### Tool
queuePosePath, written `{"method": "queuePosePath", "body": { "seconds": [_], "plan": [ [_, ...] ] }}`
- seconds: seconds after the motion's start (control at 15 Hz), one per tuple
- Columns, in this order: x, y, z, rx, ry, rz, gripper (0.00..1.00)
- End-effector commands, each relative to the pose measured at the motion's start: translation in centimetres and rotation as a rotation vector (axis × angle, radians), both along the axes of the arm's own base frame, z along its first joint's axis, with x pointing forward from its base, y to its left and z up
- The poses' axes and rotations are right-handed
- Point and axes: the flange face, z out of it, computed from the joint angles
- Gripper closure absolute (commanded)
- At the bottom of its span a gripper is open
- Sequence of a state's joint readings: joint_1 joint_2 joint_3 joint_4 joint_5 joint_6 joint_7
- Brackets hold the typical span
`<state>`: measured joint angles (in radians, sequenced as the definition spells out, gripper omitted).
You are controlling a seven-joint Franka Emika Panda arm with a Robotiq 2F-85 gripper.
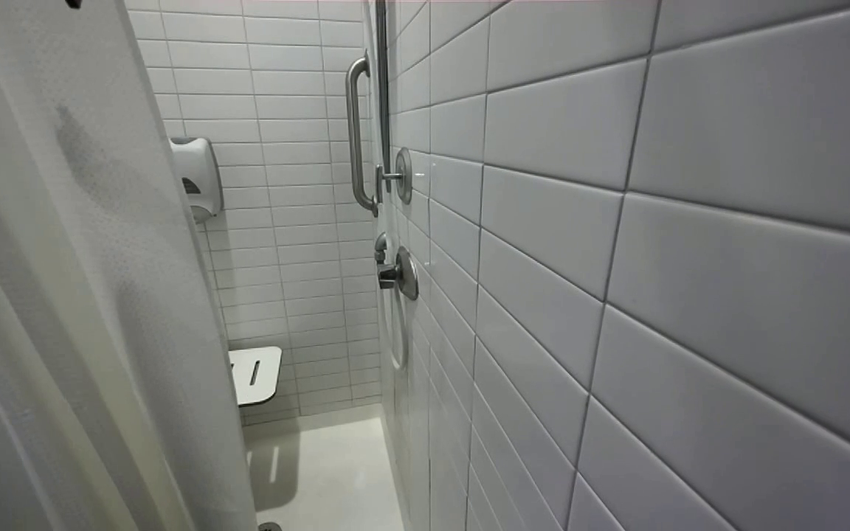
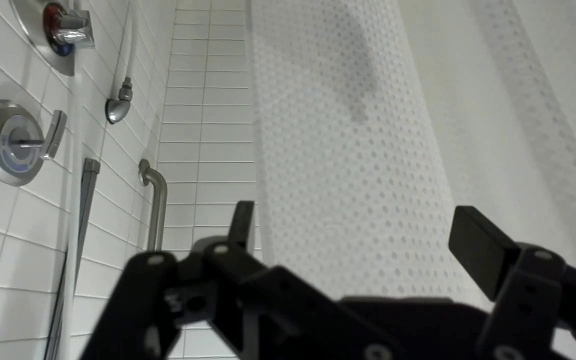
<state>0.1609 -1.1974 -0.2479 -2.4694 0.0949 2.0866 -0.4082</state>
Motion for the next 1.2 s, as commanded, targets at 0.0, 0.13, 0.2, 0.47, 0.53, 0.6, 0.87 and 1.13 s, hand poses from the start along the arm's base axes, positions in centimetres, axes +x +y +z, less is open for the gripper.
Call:
{"method": "queuePosePath", "body": {
  "seconds": [0.0, 0.13, 0.2, 0.47, 0.53, 0.6, 0.87, 1.13],
  "plan": [
    [3.4, -0.1, -2.0, 0.072, -0.002, 0.078, 0.00],
    [5.0, 0.2, -2.7, 0.111, -0.014, 0.126, 0.00],
    [5.6, 0.4, -2.8, 0.127, -0.020, 0.154, 0.00],
    [7.6, 1.6, -2.9, 0.158, -0.045, 0.263, 0.00],
    [8.0, 2.0, -3.0, 0.168, -0.044, 0.282, 0.00],
    [8.2, 2.5, -3.0, 0.182, -0.034, 0.305, 0.01],
    [7.7, 5.3, -2.5, 0.229, 0.008, 0.334, 0.32],
    [5.5, 10.2, -1.4, 0.207, 0.026, 0.422, 0.65]
  ]
}}
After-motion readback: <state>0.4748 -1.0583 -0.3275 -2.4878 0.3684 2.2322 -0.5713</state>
